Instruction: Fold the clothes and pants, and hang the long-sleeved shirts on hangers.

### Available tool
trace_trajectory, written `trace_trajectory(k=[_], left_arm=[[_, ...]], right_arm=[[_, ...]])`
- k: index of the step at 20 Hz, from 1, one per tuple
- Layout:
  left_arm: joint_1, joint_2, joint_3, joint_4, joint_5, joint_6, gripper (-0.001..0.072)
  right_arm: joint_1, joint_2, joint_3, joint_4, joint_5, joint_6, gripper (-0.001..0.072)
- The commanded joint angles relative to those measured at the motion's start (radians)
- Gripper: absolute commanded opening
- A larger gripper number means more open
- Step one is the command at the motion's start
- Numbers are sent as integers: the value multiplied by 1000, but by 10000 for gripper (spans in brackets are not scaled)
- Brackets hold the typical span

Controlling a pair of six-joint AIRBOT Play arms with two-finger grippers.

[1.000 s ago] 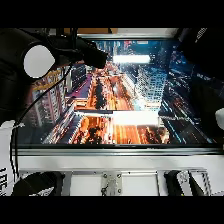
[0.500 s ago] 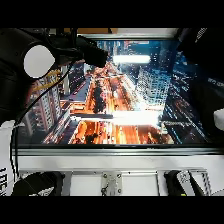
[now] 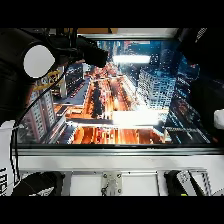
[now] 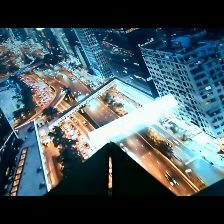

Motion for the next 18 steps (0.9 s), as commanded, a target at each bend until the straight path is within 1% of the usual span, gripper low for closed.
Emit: trace_trajectory(k=[1, 2, 3, 4, 5, 7, 9, 11, 14, 15, 16, 18], left_arm=[[0, 0, 0, 0, 1, 1, 20], [0, -1, 0, 0, 1, 1, 20], [0, -1, 0, 0, 1, 1, 20], [0, 0, 0, 0, 1, 1, 20], [0, -1, 0, 0, 1, 1, 20], [0, 0, 0, 0, 1, 1, 20], [1, -1, 0, 0, 2, 1, 20], [9, -1, 0, -2, 3, -1, 20], [60, -1, 0, -23, 1, -44, 20], [98, -1, 0, -89, 1, -44, 20], [156, 0, -6, -205, 2, -43, 20], [233, 22, -83, -329, 10, -36, 20]], right_arm=[[0, -1, -11, 1, -9, 1, 36], [0, -1, -11, 1, 12, 1, 168], [0, 0, -11, 1, 42, 1, 457], [0, 4, -11, 1, 63, 1, 635], [0, 12, -11, 1, 87, 2, 648], [0, 50, -11, 2, 180, 11, 636], [2, 94, -11, 5, 325, 53, 636], [2, 121, -11, 5, 539, 112, 636], [21, 95, -11, 4, 962, 217, 636], [51, 68, -11, -1, 1107, 248, 636], [128, 31, -13, -32, 1226, 289, 635], [296, -19, -13, -177, 1320, 401, 635]])
